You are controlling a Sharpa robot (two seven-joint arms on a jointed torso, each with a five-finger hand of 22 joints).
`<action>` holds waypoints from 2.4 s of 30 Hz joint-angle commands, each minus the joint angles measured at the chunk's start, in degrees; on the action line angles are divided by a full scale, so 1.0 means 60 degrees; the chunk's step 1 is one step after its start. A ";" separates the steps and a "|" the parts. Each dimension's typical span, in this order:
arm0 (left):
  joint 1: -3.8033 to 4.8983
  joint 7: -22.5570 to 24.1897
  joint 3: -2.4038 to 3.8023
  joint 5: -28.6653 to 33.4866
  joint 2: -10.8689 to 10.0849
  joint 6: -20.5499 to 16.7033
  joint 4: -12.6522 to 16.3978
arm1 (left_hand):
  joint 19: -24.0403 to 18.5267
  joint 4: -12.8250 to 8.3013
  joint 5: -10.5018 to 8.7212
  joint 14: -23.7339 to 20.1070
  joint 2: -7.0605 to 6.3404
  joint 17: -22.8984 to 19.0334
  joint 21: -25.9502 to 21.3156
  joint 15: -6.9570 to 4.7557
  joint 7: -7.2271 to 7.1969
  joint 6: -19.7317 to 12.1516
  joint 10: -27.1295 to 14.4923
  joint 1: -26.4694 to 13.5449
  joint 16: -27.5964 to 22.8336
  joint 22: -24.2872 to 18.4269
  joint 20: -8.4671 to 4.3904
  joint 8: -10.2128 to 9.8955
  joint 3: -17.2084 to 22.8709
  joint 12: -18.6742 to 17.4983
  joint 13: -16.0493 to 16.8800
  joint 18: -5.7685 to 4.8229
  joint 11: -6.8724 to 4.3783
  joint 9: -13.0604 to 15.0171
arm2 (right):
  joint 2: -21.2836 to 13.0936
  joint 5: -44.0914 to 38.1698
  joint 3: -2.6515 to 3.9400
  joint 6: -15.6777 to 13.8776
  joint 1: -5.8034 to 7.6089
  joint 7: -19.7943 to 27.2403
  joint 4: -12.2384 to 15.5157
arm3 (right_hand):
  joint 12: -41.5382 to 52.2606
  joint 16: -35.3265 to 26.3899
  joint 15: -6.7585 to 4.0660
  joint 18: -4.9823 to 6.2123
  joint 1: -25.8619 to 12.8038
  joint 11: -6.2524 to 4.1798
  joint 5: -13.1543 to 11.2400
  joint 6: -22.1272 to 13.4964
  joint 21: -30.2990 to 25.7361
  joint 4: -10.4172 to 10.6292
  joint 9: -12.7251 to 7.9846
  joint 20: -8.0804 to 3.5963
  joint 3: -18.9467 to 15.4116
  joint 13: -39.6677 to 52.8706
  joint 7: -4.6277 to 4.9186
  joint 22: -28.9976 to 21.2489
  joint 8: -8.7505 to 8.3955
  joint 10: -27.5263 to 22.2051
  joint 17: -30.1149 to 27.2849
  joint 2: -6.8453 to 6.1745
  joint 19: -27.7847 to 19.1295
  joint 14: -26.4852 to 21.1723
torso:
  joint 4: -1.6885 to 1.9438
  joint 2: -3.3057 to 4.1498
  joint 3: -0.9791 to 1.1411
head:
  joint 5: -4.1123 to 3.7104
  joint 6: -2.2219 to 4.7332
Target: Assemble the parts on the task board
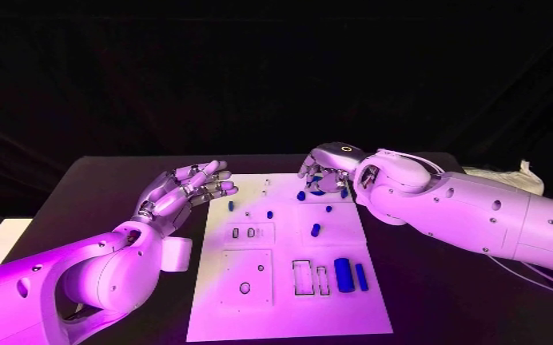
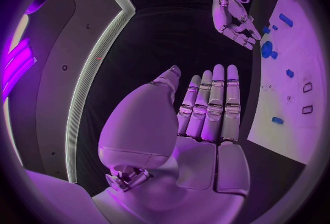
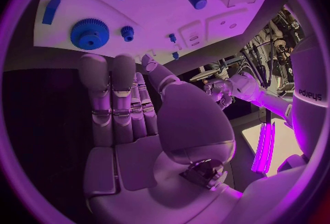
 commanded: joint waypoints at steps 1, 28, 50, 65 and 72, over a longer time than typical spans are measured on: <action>0.0015 -0.0061 0.0007 0.0085 0.0022 0.0314 0.0073 | 0.0058 -0.0009 -0.0051 0.0057 -0.0087 0.0011 -0.0066 -0.0011 0.0043 0.0007 0.0072 -0.0004 -0.0066 -0.0012 0.0020 -0.0038 -0.0020 -0.0051 0.0007 0.0126 0.0024 -0.0006 | 0.0046 -0.0883 0.0007 0.0620 0.0020 -0.0396 -0.0019 | -0.0046 0.1316 0.0039 -0.0227 0.0028 -0.0014 -0.0058 -0.0052 0.1184 0.0185 0.0006 0.0010 0.0356 0.0002 -0.0013 0.1415 -0.0030 -0.0057 0.1327 -0.0237 0.0112 0.0369 | 0.0036 0.0127 -0.0033 | -0.0049 0.0041; 0.0030 -0.0179 0.0024 0.0088 -0.0102 0.0262 0.0278 | 0.0075 -0.0044 -0.0051 0.0062 -0.0107 0.0017 -0.0094 0.0000 0.0071 -0.0042 0.0063 -0.0022 -0.0111 -0.0042 0.0022 -0.0118 -0.0053 -0.0121 0.0001 0.0121 0.0045 -0.0014 | 0.0559 -0.1164 0.0003 0.1382 0.0031 -0.0448 -0.0607 | -0.0039 0.3992 0.0111 -0.0568 0.0249 0.0033 -0.0054 -0.0031 0.3496 0.1216 0.0049 0.0158 0.1475 -0.0002 -0.0041 0.4271 -0.0011 -0.0130 0.4095 -0.0803 0.0243 0.0365 | 0.0183 0.0468 -0.0071 | -0.0122 0.0109; 0.0036 -0.0288 0.0028 0.0088 -0.0100 0.0279 0.0264 | 0.0073 -0.0060 -0.0050 0.0051 -0.0097 0.0019 -0.0118 0.0012 0.0092 -0.0075 0.0046 -0.0035 -0.0147 -0.0064 0.0029 -0.0167 -0.0066 -0.0169 -0.0002 0.0117 0.0063 -0.0016 | 0.0617 -0.1277 0.0003 0.1486 0.0029 -0.0359 -0.0626 | 0.0045 0.4368 -0.0020 -0.0665 0.0592 -0.0127 -0.0321 0.0532 0.3983 0.1436 0.0188 0.0079 0.1929 0.0058 -0.0181 0.4963 0.0159 0.0440 0.4432 -0.0455 0.0402 0.0349 | 0.0227 0.0646 -0.0070 | -0.0173 0.0200; 0.0036 -0.0304 0.0028 0.0088 -0.0098 0.0275 0.0247 | 0.0079 -0.0083 -0.0042 0.0056 -0.0038 0.0024 -0.0135 0.0016 0.0097 -0.0083 0.0048 -0.0014 -0.0170 -0.0082 0.0032 -0.0199 -0.0041 -0.0202 -0.0001 0.0118 0.0066 -0.0013 | 0.0596 -0.1479 0.0033 -0.0062 0.0029 -0.0417 -0.0416 | 0.0049 0.4594 -0.0144 -0.0717 0.0863 -0.0267 -0.0586 0.0922 0.4210 0.1409 0.0377 0.0002 0.2222 0.0126 -0.0254 0.5291 0.0285 0.0963 0.4668 -0.0255 0.0471 0.0346 | 0.0253 0.0702 -0.0073 | -0.0143 0.0282; 0.0036 -0.0314 0.0028 0.0088 -0.0088 0.0290 0.0249 | 0.0083 -0.0100 -0.0041 0.0060 -0.0025 0.0026 -0.0140 0.0015 0.0096 -0.0083 0.0049 0.0003 -0.0177 -0.0088 0.0033 -0.0208 -0.0030 -0.0214 -0.0001 0.0119 0.0066 -0.0012 | 0.0815 -0.1572 0.0075 -0.0612 0.0093 -0.0663 -0.0531 | -0.0046 0.4605 -0.0114 -0.0718 0.0861 -0.0225 -0.0606 0.0861 0.4225 0.1420 0.0399 0.0011 0.2269 0.0089 -0.0217 0.5301 0.0218 0.0861 0.4647 -0.0311 0.0453 0.0328 | 0.0266 0.0728 -0.0077 | -0.0106 0.0353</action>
